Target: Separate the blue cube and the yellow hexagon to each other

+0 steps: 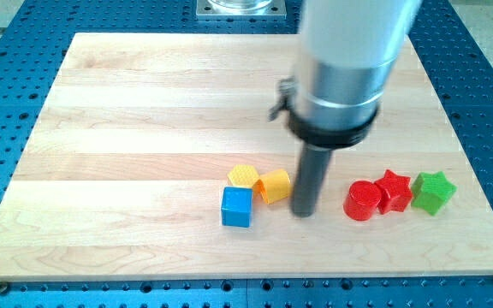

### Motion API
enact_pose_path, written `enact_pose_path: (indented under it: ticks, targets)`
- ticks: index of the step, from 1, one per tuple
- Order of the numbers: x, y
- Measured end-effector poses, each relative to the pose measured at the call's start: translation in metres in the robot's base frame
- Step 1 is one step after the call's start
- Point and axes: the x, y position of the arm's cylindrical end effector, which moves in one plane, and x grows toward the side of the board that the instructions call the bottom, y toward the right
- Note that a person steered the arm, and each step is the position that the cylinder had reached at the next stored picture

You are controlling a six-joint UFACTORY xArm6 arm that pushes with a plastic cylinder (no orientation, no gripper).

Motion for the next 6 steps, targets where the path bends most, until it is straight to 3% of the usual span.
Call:
enact_pose_path:
  ticks: [1, 2, 4, 6]
  targets:
    - [0.008, -0.061]
    - [-0.029, -0.081]
    - [-0.044, 0.029]
    - [-0.04, 0.019]
